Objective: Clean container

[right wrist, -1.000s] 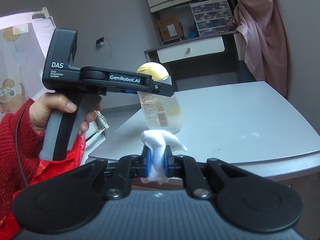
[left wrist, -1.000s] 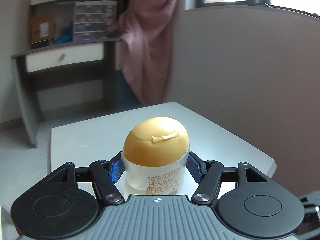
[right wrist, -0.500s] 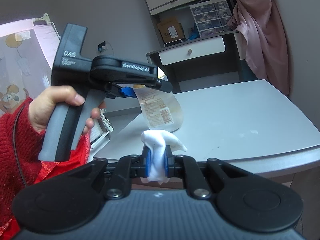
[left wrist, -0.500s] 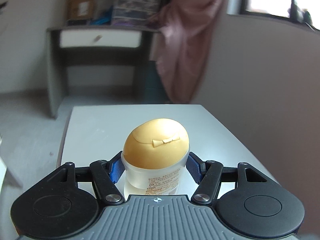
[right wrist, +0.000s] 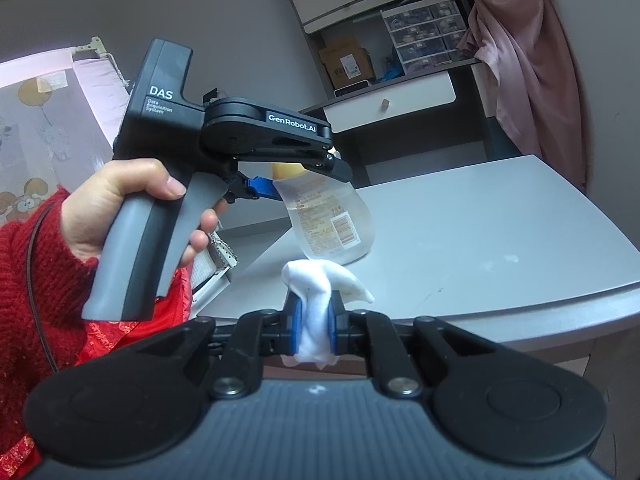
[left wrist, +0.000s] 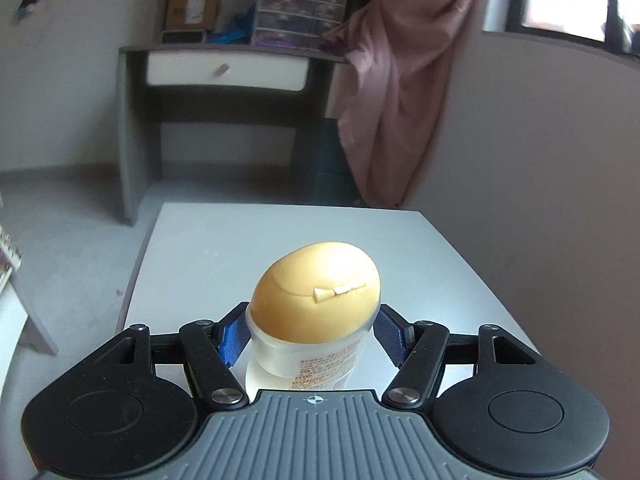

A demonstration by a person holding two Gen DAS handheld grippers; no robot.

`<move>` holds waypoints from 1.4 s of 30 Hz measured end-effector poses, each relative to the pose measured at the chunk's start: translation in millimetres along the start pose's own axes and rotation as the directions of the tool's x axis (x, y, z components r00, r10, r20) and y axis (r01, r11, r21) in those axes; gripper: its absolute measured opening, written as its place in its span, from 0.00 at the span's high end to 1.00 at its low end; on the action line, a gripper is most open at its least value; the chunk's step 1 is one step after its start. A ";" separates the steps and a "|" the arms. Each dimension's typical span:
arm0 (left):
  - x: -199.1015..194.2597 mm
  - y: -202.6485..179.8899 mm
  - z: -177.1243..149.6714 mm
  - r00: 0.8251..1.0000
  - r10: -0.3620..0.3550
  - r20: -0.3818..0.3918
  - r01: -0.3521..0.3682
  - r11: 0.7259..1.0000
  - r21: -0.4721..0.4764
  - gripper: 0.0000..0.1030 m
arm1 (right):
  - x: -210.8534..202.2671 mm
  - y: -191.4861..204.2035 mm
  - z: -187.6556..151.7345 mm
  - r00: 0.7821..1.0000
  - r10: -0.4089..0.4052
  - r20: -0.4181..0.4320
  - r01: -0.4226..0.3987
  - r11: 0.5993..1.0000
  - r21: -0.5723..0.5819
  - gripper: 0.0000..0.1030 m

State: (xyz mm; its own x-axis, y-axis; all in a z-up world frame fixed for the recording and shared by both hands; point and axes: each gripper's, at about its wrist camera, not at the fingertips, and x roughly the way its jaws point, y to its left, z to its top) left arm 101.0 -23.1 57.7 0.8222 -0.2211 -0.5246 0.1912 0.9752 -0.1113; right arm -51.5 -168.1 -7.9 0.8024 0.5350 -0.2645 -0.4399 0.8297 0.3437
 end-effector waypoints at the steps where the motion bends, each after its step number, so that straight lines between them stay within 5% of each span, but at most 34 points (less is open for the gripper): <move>1: 0.2 -2.7 0.2 1.000 0.000 0.012 0.000 1.000 0.030 0.34 | -0.7 -0.4 0.1 1.000 -0.002 0.001 0.002 1.000 0.001 0.88; 4: -0.5 -4.6 2.6 0.999 -0.025 0.040 0.020 0.994 0.106 0.19 | -2.2 0.0 -0.5 1.000 -0.007 0.004 0.007 1.000 -0.001 0.88; 11: -3.3 2.6 7.2 0.986 -0.134 0.096 0.109 0.967 0.231 0.18 | -1.3 1.6 -1.8 1.000 -0.008 -0.001 0.008 1.000 -0.003 0.88; 18: 1.8 23.6 10.8 0.980 -0.171 0.106 0.157 0.979 0.132 0.24 | 1.1 4.7 -1.7 1.000 -0.007 -0.010 0.007 1.000 -0.014 0.88; 22: 1.5 15.5 11.3 0.977 -0.186 0.105 0.167 0.972 0.165 0.43 | 2.6 5.1 -1.5 1.000 -0.009 -0.014 0.008 1.000 -0.018 0.88; 26: 3.2 8.9 11.6 0.982 -0.159 0.101 0.140 0.976 0.168 0.44 | 5.5 6.6 -2.5 1.000 -0.009 -0.016 0.009 1.000 -0.019 0.88; 31: 7.5 9.1 16.0 0.989 -0.123 0.080 0.119 0.991 0.054 0.44 | 10.4 6.5 -1.2 1.000 -0.016 -0.009 0.016 1.000 -0.024 0.88; 42: 11.6 8.6 11.0 0.989 -0.122 0.078 0.119 0.992 0.048 0.45 | 40.4 1.6 21.9 0.995 -0.031 0.092 0.036 0.998 -0.053 0.88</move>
